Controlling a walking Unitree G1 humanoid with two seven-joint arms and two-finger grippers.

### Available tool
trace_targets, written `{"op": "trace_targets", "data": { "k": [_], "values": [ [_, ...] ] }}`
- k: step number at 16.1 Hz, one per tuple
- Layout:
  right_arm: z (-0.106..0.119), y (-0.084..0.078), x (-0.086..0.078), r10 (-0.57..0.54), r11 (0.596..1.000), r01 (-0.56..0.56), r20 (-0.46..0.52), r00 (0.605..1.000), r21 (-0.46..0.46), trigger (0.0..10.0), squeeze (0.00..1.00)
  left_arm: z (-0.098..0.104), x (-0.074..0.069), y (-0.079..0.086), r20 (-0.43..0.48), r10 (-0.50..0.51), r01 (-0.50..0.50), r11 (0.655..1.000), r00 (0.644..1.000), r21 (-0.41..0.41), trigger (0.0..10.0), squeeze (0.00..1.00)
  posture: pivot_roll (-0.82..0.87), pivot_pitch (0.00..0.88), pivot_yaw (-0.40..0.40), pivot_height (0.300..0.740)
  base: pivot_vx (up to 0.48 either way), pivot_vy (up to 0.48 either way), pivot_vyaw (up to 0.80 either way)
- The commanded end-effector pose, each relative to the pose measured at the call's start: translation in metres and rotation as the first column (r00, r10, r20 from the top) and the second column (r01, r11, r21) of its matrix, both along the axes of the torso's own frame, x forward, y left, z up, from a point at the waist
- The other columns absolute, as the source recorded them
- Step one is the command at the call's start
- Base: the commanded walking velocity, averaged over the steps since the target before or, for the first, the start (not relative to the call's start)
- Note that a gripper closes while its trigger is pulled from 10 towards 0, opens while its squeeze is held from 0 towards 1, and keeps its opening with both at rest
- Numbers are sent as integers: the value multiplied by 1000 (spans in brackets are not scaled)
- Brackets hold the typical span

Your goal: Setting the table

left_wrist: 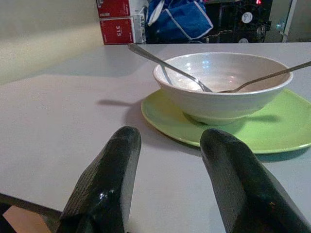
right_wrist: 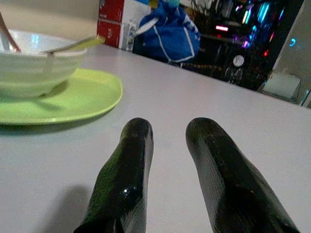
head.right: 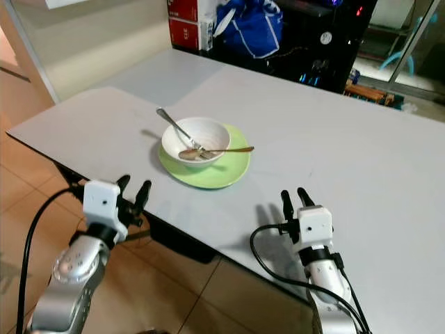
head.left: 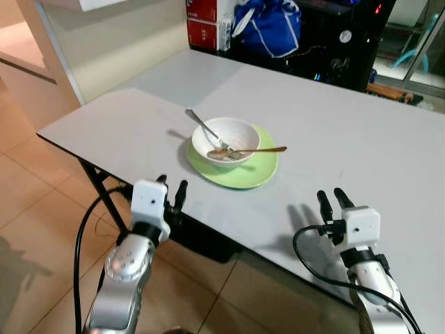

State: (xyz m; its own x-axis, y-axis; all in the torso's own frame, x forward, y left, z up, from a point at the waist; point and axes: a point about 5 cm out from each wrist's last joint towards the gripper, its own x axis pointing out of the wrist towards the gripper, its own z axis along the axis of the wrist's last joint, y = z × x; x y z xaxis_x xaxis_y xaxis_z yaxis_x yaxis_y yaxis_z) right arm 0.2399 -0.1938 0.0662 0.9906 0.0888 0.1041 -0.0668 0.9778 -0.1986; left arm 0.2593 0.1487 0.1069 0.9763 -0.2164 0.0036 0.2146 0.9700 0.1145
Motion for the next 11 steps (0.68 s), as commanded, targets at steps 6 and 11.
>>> {"op": "trace_targets", "data": {
  "k": [6, 11],
  "values": [
    [-1, 2, 2, -5, 1000, 5, -20, 1000, -12, 10000, 0, 1, 4, -2, 7, -17, 17, 1000, 1000, -2, 10000, 0, -41, 0, 33, 740, 0, 0, 0],
    [-4, 3, 1, 5, 1000, -4, -56, 998, 7, 10000, 0, 0, 5, -7, -14, -50, 50, 998, 999, -26, 10000, 0, -43, 0, 33, 740, 0, 357, 0]
  ]
}}
